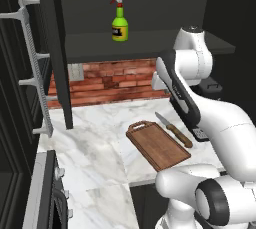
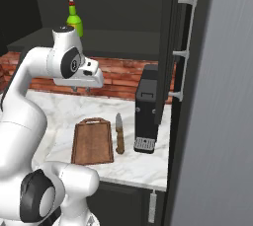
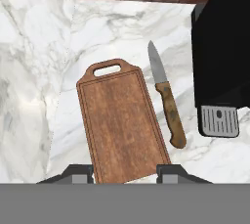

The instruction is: Move the cutting board and knife to the sink. Then move spray from the cabinet to the counter.

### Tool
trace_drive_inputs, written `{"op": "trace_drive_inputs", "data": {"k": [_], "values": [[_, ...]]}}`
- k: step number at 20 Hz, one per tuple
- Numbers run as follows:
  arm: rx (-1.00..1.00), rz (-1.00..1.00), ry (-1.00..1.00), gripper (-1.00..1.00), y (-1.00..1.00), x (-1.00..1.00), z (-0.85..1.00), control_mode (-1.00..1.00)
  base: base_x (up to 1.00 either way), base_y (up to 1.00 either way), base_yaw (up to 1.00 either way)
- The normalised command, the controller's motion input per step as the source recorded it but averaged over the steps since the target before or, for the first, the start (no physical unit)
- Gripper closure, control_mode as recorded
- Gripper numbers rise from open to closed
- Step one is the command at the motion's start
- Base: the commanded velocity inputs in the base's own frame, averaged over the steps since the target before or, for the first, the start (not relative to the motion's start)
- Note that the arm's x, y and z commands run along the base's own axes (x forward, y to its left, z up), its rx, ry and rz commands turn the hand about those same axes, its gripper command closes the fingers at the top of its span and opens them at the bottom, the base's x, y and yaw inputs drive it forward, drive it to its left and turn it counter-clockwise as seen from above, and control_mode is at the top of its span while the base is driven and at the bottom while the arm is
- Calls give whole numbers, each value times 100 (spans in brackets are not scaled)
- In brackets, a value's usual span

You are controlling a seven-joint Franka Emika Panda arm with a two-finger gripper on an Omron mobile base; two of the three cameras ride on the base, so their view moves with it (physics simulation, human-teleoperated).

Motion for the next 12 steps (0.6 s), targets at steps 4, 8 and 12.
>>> {"op": "trace_drive_inputs", "data": {"k": [4, 8, 12], "values": [[0, 0, 4, -100, 0, -1, -6, -100, 0, 0, 0], [2, 0, 1, -100, 22, 0, -22, -100, 0, 0, 0], [2, 0, 0, -100, 18, 0, -34, -100, 0, 0, 0]]}}
